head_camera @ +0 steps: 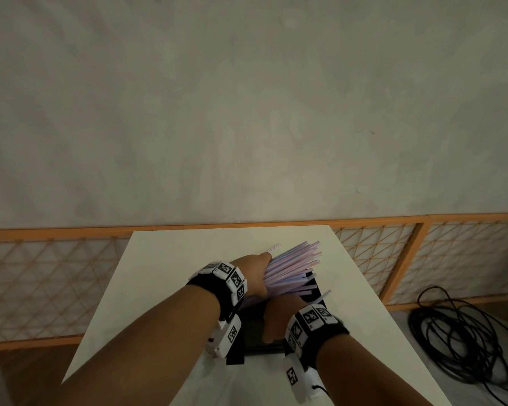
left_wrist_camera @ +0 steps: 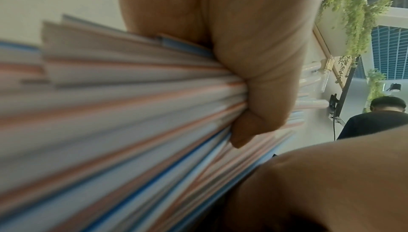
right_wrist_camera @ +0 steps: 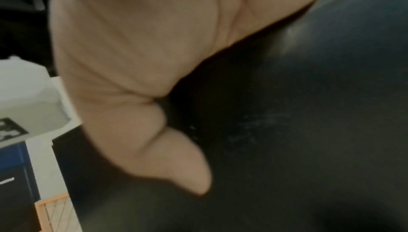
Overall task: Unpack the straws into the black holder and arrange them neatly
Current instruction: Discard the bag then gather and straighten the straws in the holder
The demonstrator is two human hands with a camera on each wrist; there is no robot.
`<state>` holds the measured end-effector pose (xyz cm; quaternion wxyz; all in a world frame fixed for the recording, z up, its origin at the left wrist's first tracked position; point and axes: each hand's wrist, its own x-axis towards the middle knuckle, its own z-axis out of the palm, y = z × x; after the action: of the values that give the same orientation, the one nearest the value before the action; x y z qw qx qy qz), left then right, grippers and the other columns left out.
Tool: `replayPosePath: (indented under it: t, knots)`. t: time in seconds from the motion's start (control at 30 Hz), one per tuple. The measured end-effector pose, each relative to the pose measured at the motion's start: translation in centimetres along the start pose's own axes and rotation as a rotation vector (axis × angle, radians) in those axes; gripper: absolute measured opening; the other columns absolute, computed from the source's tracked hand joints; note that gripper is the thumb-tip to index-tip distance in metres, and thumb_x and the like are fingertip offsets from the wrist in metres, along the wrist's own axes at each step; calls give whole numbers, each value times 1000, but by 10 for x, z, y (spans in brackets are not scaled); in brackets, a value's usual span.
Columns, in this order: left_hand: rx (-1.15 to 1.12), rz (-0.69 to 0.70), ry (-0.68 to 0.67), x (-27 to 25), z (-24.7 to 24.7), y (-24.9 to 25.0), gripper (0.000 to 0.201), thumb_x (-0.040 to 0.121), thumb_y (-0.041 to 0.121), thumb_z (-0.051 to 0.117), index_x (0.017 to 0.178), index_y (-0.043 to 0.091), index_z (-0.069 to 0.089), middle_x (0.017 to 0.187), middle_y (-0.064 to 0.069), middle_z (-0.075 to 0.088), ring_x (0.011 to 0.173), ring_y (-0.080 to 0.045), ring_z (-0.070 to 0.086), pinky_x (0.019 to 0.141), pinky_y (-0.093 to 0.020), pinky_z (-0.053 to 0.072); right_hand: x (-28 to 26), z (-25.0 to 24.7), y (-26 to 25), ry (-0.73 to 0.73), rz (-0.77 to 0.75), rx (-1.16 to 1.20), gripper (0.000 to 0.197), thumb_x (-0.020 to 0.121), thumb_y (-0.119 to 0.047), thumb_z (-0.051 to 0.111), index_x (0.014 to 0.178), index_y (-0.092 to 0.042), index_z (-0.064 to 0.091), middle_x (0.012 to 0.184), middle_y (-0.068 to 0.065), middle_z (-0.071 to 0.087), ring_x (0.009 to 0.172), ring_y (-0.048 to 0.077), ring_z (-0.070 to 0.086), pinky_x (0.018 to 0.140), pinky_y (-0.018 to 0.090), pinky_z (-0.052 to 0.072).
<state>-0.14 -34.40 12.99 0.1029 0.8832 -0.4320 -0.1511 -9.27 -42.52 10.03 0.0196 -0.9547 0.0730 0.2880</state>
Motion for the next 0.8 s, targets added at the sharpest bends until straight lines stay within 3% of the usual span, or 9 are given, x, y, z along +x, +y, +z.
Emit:
replayPosePath:
  t: [0.07, 0.13, 0.3, 0.37, 0.43, 0.53, 0.6, 0.7, 0.8]
  knots:
    - [-13, -5, -6, -1, -1, 0, 63, 73, 18, 69, 125, 6, 36, 102, -16, 61, 87, -32, 62, 65, -35, 47, 0, 5, 3, 115, -56, -119, 27, 76, -24, 63, 98, -8, 63, 89, 8, 59, 91, 28, 59, 79, 36, 50]
    - [-22, -8, -11, -1, -2, 0, 63, 73, 18, 68, 125, 6, 36, 101, -15, 61, 86, -31, 61, 64, -36, 47, 2, 12, 5, 223, -88, -192, 36, 77, -24, 61, 109, -7, 60, 108, 12, 59, 105, 32, 53, 90, 40, 45]
    - [-35, -12, -13, -3, -2, 1, 84, 73, 16, 68, 143, 11, 21, 107, -15, 62, 91, -30, 62, 72, -37, 50, 2, 16, 2, 325, -75, -362, 52, 79, -37, 56, 124, -11, 57, 132, 12, 52, 129, 34, 35, 112, 50, 19]
    - [-30, -15, -14, -4, -2, 1, 87, 73, 15, 68, 144, 11, 18, 108, -16, 62, 93, -31, 62, 75, -38, 51, 1, 15, 1, 303, -57, -398, 55, 81, -42, 51, 128, -14, 54, 137, 11, 49, 135, 34, 27, 113, 55, 9]
    - [-28, -18, -14, -4, -1, 1, 82, 73, 16, 69, 141, 10, 23, 108, -17, 61, 93, -32, 62, 76, -40, 51, 1, 11, -1, 194, -16, -351, 58, 80, -43, 52, 131, -16, 51, 138, 11, 47, 135, 34, 28, 113, 56, 10]
    - [-23, -26, -23, -3, 0, 1, 64, 72, 18, 71, 125, 7, 38, 103, -16, 60, 89, -33, 61, 73, -40, 51, 2, 1, -2, -8, 32, -106, 48, 76, -40, 62, 118, -17, 59, 119, 7, 59, 119, 30, 48, 105, 49, 29]
    - [-26, -24, -27, -3, 0, 1, 58, 72, 18, 71, 120, 7, 40, 103, -17, 60, 88, -33, 61, 72, -40, 51, 1, -4, -2, -72, 28, 2, 38, 75, -37, 64, 107, -16, 63, 99, 4, 61, 103, 27, 56, 92, 43, 43]
    - [-34, -26, -19, -3, 1, 0, 57, 72, 17, 69, 120, 7, 39, 100, -16, 60, 84, -32, 61, 66, -37, 48, -2, 2, -3, 54, 14, 8, 17, 77, -29, 61, 79, -12, 60, 67, 0, 50, 75, 24, 56, 72, 32, 48]
    - [-45, -10, 5, -3, 1, -3, 58, 72, 18, 69, 121, 7, 39, 102, -16, 60, 85, -30, 60, 67, -35, 48, -6, 11, 1, 257, -54, -68, 24, 79, -24, 59, 62, -14, 44, 62, 1, 43, 73, 27, 55, 70, 28, 41]
